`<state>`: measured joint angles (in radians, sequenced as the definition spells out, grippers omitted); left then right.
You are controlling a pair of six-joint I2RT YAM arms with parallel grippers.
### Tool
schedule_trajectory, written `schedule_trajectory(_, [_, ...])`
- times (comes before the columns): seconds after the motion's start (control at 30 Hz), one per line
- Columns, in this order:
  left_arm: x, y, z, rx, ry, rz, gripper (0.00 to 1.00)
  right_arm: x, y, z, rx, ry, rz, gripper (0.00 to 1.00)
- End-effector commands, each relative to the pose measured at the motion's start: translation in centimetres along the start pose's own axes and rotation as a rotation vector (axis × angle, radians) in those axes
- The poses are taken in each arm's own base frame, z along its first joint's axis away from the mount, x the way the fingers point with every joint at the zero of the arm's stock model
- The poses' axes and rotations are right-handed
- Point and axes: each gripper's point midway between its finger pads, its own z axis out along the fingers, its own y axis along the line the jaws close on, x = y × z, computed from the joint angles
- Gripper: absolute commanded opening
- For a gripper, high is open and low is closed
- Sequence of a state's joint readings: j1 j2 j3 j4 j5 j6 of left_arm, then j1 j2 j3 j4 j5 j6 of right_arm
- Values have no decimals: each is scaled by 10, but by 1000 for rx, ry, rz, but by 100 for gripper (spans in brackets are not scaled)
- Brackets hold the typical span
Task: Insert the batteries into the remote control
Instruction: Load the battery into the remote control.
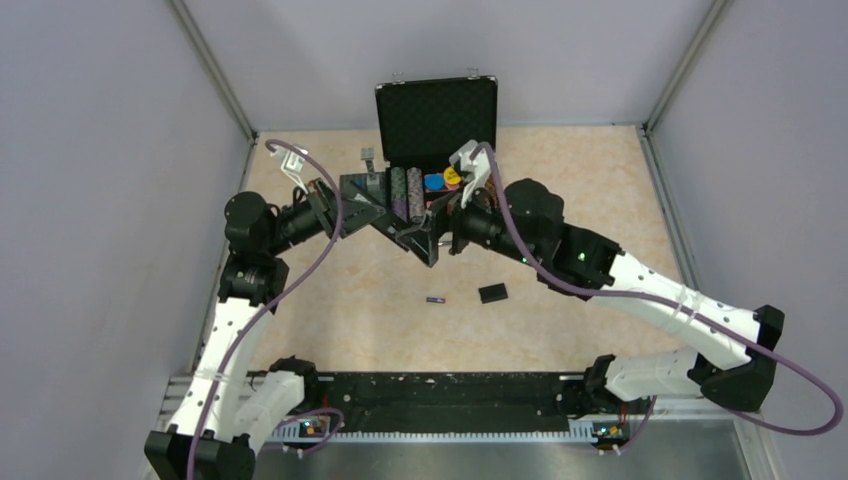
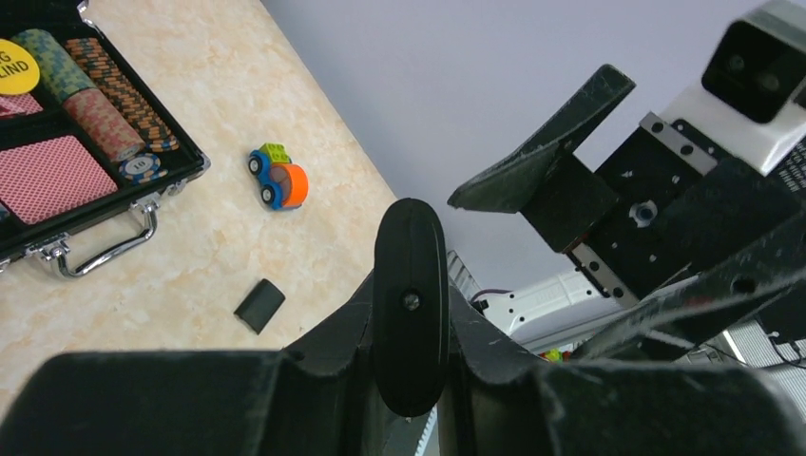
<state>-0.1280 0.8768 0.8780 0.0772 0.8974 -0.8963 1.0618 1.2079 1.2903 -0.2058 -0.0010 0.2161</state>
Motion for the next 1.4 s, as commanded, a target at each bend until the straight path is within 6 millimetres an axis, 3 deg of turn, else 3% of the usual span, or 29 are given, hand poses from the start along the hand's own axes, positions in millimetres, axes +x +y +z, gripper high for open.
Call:
schedule_trajectory(0.0, [-17,-28,-7,35,-76,70,0,-47,-17,-11,176,-99,255,99])
schedule_trajectory(0.13, [-25,-37,-11,36,-129,84,0,-40,-19,0,190,-44,469,99])
schedule_trajectory(0.37, [-41,-51,-18,34,-226,103,0,-35,-9,19,42,34,753,99])
schedule_trajectory(0.67, [-60,-66,-23,22,-296,108,0,-47,17,24,-144,8,822,99])
schedule_trajectory(1.03, [-59,-73,-24,35,-288,130,0,-58,20,33,-179,-23,847,99])
schedule_trajectory(1.37, [-55,-72,-23,45,-263,140,0,-49,18,44,-161,24,848,99])
